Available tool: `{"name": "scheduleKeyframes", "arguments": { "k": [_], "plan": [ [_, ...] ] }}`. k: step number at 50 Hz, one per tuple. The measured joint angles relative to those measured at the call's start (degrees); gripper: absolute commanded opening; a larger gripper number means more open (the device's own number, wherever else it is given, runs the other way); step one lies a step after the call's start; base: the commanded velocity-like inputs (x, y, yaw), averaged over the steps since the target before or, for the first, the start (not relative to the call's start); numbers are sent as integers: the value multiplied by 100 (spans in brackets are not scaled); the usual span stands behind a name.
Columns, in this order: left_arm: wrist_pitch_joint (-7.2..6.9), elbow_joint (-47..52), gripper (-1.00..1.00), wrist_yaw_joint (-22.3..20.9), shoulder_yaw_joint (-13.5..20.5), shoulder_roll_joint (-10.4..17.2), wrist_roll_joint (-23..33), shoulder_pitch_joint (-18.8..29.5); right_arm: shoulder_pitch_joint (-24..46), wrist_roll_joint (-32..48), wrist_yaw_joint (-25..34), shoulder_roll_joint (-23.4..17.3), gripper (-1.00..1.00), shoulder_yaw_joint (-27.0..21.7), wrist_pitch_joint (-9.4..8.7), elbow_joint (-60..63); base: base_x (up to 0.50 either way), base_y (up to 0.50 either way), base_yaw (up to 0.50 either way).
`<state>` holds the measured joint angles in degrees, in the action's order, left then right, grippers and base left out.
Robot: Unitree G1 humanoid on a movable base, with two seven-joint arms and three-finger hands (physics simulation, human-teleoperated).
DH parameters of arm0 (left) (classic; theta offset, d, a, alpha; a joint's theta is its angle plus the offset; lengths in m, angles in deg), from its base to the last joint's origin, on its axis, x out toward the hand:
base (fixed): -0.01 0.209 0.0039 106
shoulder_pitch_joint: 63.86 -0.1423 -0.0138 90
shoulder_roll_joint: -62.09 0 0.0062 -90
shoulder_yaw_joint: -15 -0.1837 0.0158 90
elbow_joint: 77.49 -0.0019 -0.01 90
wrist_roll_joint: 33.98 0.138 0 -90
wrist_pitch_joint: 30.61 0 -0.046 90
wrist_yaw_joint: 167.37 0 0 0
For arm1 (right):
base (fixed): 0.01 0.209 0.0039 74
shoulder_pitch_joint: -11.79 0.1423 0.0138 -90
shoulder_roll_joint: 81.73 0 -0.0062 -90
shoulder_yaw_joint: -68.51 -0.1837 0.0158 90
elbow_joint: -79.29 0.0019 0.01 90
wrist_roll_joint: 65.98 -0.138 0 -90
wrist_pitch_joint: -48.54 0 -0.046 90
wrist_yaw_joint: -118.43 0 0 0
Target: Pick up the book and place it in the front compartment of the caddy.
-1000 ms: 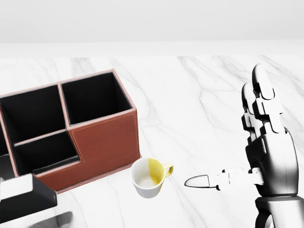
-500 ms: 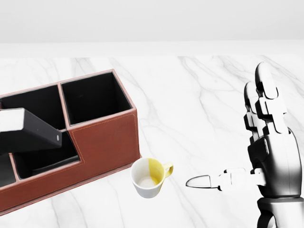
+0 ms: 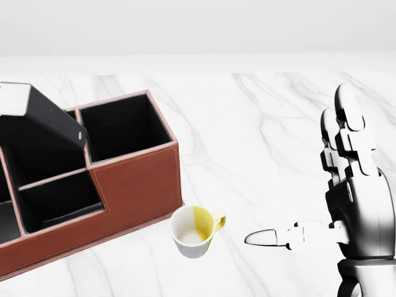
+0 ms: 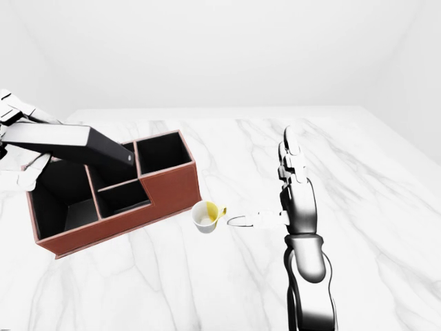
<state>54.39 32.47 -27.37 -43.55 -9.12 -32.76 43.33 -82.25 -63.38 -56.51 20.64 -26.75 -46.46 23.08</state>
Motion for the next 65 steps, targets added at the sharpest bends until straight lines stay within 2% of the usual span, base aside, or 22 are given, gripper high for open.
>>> {"name": "scheduleKeyframes", "arguments": {
  "k": [9, 25, 48, 65],
  "plan": [
    [-1, -336, -95, -2, -73, 300, -49, 318, 21, 17, -2, -5, 99, 3, 0, -1, 0, 0, 0],
    [0, -1131, -95, 308, -345, 447, 187, 759, -4, 38, 3, -9, 99, -15, 0, -50, 0, 0, 0],
    [0, -1923, -93, 1211, -620, 287, 264, 1044, -56, 37, -6, -4, 99, -40, 0, -143, 0, 0, 0],
    [0, -2427, -95, 1938, -743, -16, 602, 777, -70, 19, -20, 0, 99, -42, 0, -235, 0, 0, 0]
  ]
}}
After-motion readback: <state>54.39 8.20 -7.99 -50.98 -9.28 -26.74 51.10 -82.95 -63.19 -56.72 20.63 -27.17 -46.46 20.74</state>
